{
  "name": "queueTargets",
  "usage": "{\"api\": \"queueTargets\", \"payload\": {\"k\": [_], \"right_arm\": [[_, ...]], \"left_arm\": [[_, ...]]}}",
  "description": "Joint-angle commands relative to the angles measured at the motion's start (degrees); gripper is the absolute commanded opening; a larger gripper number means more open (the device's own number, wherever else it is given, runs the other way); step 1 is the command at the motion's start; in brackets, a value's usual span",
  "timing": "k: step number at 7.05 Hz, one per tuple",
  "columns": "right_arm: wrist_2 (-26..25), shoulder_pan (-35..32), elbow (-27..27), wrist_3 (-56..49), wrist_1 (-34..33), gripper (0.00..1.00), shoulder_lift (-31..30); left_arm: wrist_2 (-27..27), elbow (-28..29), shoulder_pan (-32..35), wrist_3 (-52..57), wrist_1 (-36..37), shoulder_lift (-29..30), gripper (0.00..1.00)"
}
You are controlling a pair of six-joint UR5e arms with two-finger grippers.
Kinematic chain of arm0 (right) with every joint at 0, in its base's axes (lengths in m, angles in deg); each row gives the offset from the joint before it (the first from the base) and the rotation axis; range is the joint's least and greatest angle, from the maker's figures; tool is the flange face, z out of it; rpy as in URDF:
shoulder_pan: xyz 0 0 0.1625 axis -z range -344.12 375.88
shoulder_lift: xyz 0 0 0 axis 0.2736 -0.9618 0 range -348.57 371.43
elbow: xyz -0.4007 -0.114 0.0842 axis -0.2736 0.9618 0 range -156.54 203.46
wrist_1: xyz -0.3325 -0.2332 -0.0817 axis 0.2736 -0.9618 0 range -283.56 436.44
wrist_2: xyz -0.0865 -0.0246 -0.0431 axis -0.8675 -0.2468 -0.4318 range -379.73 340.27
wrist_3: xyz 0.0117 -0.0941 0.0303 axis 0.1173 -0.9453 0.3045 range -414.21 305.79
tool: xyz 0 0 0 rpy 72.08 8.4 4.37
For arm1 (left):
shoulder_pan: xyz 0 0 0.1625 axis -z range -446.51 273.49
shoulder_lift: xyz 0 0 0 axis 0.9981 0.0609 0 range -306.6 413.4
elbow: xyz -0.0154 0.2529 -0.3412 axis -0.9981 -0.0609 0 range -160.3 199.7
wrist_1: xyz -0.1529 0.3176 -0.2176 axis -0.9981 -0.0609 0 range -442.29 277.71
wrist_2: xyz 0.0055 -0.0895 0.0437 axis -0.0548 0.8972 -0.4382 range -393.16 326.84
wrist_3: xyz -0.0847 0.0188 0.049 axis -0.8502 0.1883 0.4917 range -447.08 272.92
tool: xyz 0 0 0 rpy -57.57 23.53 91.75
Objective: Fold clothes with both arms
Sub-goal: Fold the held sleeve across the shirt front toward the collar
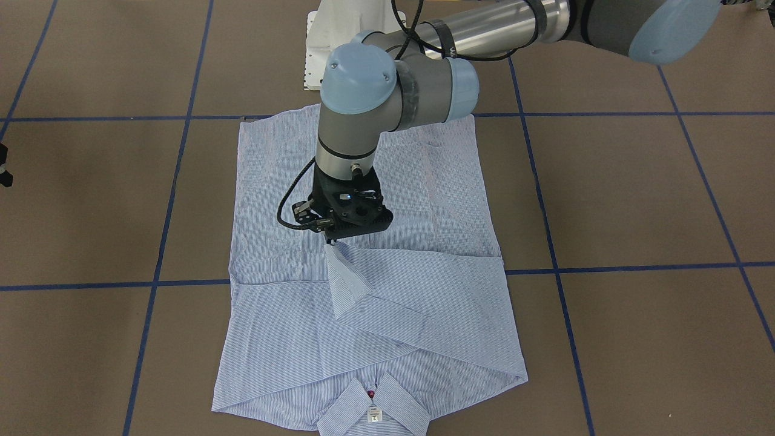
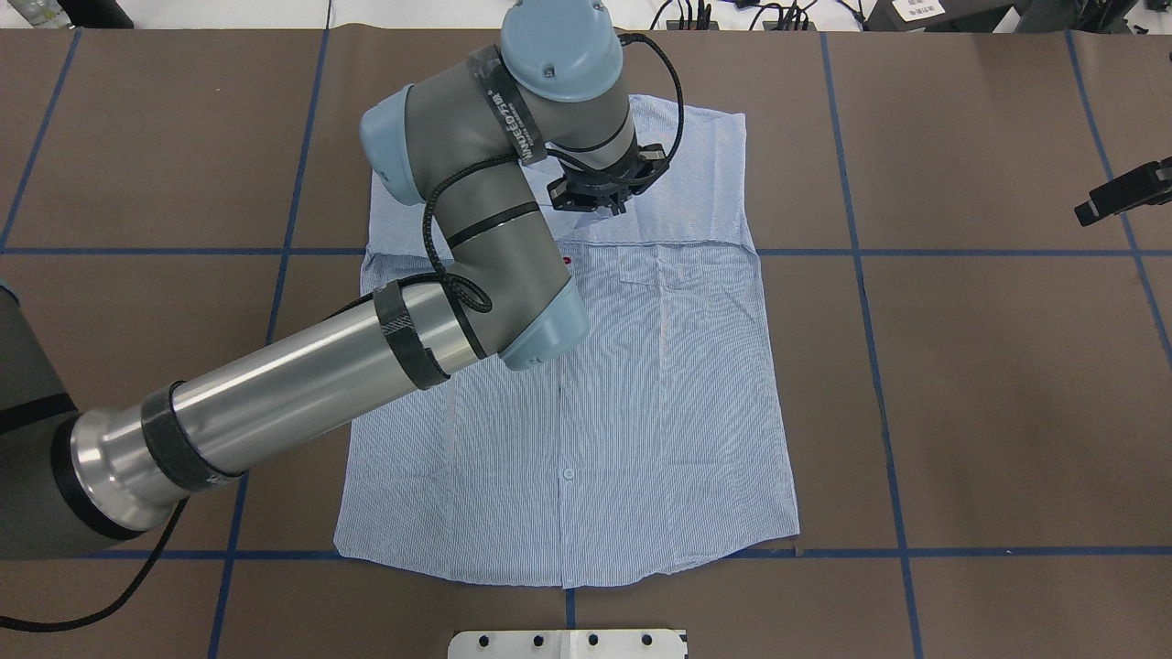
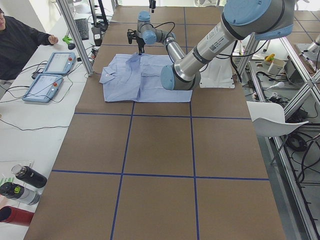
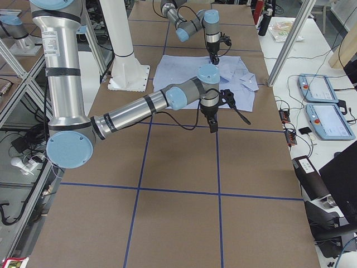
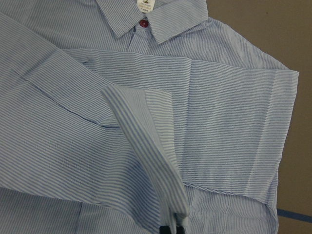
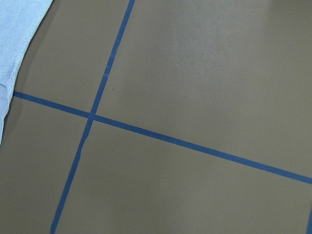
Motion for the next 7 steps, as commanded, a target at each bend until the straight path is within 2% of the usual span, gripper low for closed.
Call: {"api": "queueTargets", "payload": {"k": [1,2,3,5,6,7], "right_arm": [[0.15,0.01,0.02,0.14,-0.05,1.0,0.16],[0.15,0.09,0.89,0.14,0.04,1.0,0.43],[0.41,0.01,0.72,0.05,-0.05,1.0,0.43],[0.24,0.09,0.9,0.23,0.04,1.0,0.6],[0.41,0.09,0.2,3.97,0.13,1.0,0.87],[0.76,2.18,-2.15,10.97,0.74,1.0,0.69]], "left_arm": [[-3.27,2.79,-3.13,-0.92,-0.91,1.3,0.0],[-3.48,4.28,-4.02,-0.92,-3.01,1.3,0.64],[-4.7,4.64,-5.94,-1.26,-3.99,2.08,0.87],[-4.36,3.34,-7.63,-1.27,-3.65,3.49,1.0],[-2.7,-2.07,-7.63,0.3,-0.95,1.67,1.0],[-0.77,-9.78,-7.37,5.62,5.08,-2.09,1.0]]}}
